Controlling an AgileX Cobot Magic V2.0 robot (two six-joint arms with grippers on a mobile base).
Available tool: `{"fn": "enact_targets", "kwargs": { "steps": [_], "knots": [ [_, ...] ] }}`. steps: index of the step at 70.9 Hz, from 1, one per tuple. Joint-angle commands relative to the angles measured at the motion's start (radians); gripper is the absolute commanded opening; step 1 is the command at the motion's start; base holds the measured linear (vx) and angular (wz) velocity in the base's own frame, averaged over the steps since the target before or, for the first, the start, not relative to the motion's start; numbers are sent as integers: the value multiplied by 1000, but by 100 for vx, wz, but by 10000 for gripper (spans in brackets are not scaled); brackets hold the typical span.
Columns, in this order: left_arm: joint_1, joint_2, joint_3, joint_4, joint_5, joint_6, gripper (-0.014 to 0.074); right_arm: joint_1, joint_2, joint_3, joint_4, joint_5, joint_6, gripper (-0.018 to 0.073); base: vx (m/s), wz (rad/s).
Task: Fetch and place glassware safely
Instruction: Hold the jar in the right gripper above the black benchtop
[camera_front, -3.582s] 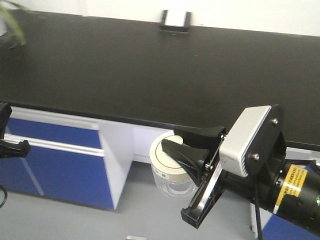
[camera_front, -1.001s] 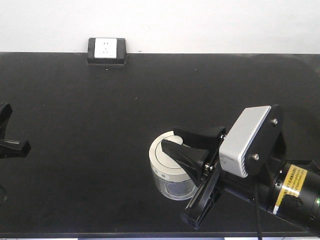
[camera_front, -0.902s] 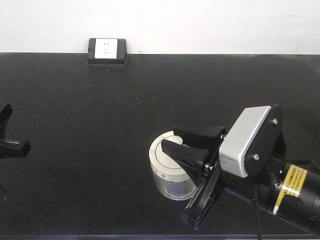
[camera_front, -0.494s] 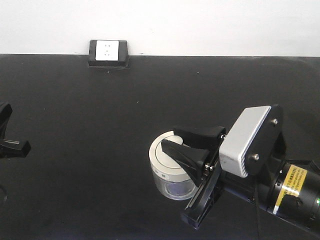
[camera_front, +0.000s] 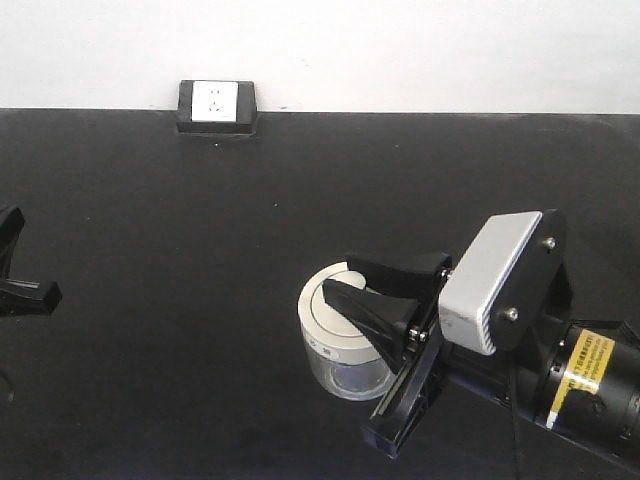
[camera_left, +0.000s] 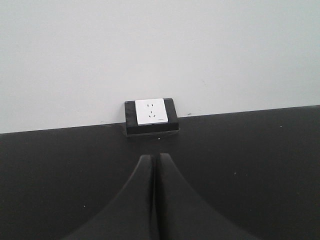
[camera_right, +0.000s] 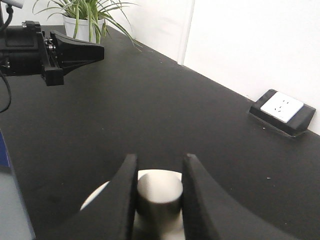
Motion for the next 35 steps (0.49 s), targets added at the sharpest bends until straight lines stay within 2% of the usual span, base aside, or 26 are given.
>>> {"fn": "enact_targets", "kwargs": {
  "steps": [1,35],
  "knots": [
    [2,-11,-22,-11,-81,-8,-7,-1,-21,-30,16,-83,-1,-1,0,0],
    [2,-11,-22,-11,-81,-8,-7,-1,-21,-30,16,-83,-1,-1,0,0]
  ]
}}
